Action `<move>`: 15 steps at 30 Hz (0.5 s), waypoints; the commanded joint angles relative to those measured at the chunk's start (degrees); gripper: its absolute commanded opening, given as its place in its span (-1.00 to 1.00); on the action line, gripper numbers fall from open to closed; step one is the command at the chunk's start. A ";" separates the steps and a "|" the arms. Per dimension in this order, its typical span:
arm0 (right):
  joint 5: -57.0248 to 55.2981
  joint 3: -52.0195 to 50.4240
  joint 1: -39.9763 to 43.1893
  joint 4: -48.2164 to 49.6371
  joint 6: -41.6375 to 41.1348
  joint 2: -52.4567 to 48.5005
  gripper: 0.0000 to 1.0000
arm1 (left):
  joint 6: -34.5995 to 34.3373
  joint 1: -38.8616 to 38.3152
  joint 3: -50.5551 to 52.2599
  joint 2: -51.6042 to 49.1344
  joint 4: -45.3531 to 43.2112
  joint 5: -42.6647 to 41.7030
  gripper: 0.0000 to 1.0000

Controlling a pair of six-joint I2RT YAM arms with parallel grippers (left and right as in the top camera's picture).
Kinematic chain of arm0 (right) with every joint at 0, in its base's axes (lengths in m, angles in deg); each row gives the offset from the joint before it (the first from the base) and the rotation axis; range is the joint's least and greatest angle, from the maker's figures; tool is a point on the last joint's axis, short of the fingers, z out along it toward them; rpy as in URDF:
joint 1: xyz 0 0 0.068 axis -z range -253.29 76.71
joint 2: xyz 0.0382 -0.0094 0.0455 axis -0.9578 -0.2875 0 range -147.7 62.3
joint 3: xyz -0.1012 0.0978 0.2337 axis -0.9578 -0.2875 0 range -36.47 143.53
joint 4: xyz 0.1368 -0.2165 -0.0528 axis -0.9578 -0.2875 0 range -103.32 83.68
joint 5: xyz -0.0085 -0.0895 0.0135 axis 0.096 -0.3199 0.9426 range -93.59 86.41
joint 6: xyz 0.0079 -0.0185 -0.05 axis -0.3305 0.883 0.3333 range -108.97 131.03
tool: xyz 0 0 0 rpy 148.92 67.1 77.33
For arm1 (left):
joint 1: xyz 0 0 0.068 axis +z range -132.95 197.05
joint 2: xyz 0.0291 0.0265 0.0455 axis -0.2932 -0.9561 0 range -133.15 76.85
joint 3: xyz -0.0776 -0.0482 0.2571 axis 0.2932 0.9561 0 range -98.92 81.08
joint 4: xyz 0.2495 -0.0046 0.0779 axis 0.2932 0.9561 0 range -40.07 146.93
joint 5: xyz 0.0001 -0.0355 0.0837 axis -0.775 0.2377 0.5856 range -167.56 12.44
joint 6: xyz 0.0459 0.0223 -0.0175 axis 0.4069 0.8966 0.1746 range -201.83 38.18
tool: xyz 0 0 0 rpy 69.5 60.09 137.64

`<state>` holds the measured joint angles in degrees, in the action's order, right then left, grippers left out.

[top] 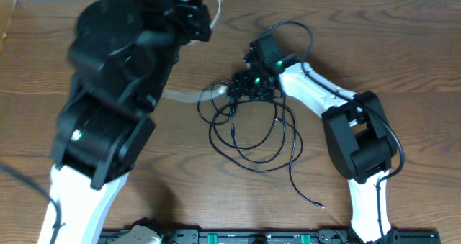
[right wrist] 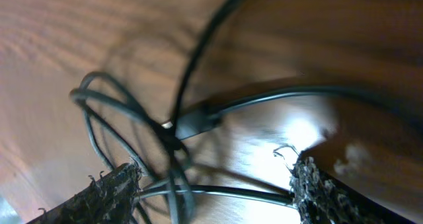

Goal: Untangle cables

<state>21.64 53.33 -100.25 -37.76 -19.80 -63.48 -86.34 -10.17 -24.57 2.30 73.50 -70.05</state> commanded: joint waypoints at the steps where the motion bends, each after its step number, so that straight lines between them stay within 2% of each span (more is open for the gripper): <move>1: -2.69 -1.55 2.23 -0.37 -0.81 -0.02 0.49 | -0.48 0.04 -1.53 2.78 0.00 2.19 -0.85; 9: 1.92 -1.49 4.68 -0.28 7.10 1.92 0.43 | -2.49 0.04 -1.51 0.90 8.20 1.95 -0.85; 15: 5.27 -1.49 6.62 -1.46 16.26 11.43 0.47 | -3.26 0.04 -1.51 -2.08 13.20 -1.86 -0.85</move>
<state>24.50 51.61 -94.77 -38.86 -10.47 -59.87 -88.50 -10.17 -25.66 1.12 86.07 -69.51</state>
